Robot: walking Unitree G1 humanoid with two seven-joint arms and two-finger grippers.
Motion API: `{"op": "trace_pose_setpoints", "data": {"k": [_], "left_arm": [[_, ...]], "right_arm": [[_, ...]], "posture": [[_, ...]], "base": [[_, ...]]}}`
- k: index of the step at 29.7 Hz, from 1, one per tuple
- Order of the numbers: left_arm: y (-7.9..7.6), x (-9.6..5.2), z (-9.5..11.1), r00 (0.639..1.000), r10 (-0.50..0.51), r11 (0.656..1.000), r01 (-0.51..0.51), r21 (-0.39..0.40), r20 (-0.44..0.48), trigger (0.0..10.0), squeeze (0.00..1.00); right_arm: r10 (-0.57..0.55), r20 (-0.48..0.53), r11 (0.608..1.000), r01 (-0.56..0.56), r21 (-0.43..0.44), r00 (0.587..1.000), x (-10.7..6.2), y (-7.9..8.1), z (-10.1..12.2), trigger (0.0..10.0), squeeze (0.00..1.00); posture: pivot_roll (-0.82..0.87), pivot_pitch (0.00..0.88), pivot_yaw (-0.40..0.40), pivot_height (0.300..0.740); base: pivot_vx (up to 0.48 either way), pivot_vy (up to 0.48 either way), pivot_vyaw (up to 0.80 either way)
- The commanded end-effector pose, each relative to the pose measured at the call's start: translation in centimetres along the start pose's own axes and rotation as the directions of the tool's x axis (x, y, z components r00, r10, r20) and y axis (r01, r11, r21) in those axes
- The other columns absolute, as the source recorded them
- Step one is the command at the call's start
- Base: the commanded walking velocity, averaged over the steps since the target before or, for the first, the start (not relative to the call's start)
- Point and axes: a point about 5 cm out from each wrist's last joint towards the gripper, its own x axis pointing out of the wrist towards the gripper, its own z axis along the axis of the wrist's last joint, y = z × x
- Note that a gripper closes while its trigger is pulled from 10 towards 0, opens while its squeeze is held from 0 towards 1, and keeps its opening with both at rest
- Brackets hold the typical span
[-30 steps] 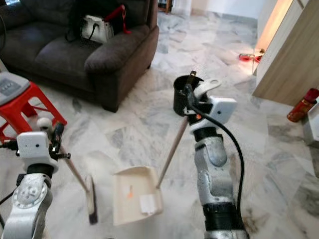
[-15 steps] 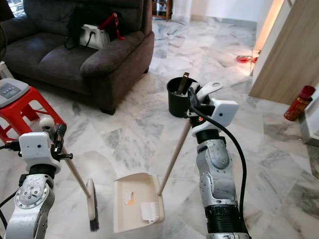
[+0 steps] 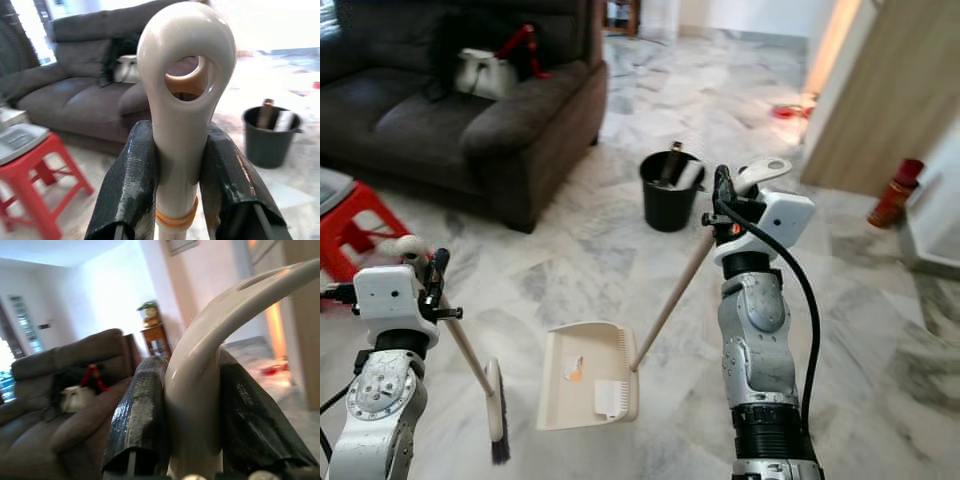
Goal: Sweep floor
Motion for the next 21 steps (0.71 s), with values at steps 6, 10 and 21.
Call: {"op": "trace_pose_setpoints", "data": {"k": [6,10,21], "left_arm": [[-0.02,0.25,1.25,0.998,-0.008,1.0,0.009,-0.009,0.069,10.0,0.0],[-0.67,0.22,0.92,0.998,-0.042,0.999,0.043,-0.02,0.049,10.0,0.0],[-0.51,0.22,0.99,0.998,-0.026,0.999,0.027,-0.022,0.057,10.0,0.0]], "right_arm": [[0.003,0.021,1.0,-0.003,0.008,1.0,0.38,0.12,0.52,10.0,0.0],[0.0,0.013,1.0,0.0,0.006,1.0,0.41,0.02,0.39,10.0,0.0],[0.003,0.008,1.0,-0.003,0.0,1.0,0.38,0.03,0.14,10.0,0.0]], "posture": [[0.01,0.065,0.018,0.74],[0.01,0.068,0.019,0.74],[0.01,0.074,0.019,0.74]], "base": [[0.0,0.0,-0.8],[0.0,0.0,-0.8],[0.0,0.0,-0.73]]}}
